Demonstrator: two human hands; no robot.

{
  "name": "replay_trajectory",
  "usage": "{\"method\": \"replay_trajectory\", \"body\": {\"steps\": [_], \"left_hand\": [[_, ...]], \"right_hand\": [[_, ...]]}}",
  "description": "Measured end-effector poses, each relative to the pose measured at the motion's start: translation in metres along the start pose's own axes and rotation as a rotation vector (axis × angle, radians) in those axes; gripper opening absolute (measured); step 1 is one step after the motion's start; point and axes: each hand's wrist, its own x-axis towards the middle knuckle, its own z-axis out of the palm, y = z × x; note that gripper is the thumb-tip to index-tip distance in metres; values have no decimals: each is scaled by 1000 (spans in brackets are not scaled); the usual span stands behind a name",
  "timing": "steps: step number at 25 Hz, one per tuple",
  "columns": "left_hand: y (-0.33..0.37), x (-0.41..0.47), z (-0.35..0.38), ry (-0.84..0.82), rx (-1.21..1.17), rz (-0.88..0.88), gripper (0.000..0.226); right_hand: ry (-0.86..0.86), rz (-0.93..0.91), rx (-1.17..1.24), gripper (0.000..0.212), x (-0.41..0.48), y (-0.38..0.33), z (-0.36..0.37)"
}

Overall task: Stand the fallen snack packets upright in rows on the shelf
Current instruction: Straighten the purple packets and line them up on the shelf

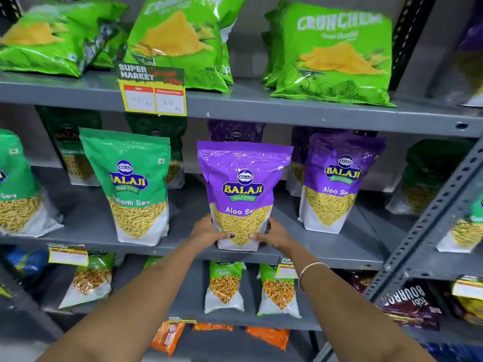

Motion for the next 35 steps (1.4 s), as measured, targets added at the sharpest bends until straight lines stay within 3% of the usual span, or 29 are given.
{"method": "replay_trajectory", "body": {"steps": [4,7,9,12,13,15,17,18,20,21,23,24,27,33,35], "left_hand": [[7,-1,-6,-151,175,-101,63],[26,-8,-11,-487,547,-340,39],[47,-13,0,-760,588,-450,30],[82,-11,45,-958,475,-312,23],[92,-6,64,-910,366,-226,18],[111,7,101,-654,155,-70,4],[127,31,138,-421,-41,-18,32],[134,42,151,-341,-123,-20,57],[141,62,174,-266,-224,-17,99],[143,69,184,-245,-240,-1,99],[145,72,199,-172,-320,-3,52],[146,68,203,-123,-325,0,39],[147,54,208,-25,-322,39,43],[136,19,202,-28,-178,15,34],[136,9,201,-34,-149,13,34]], "right_hand": [[-11,39,-38,76,-4,-2,-3],[91,89,-183,80,-12,-1,-23],[184,127,-266,72,-18,4,-52],[320,202,-331,68,-24,20,-112],[361,207,-299,72,-24,25,-132],[420,216,-218,77,-19,35,-171],[396,163,-78,80,-3,45,-205],[349,131,34,83,6,48,-216],[220,59,131,93,25,58,-231],[160,17,127,90,33,61,-235],[41,-100,185,74,40,62,-237],[8,-132,219,63,41,63,-238],[-25,-154,207,45,25,62,-241],[52,-41,159,62,-13,74,-235],[73,-18,118,83,-21,77,-233]]}}
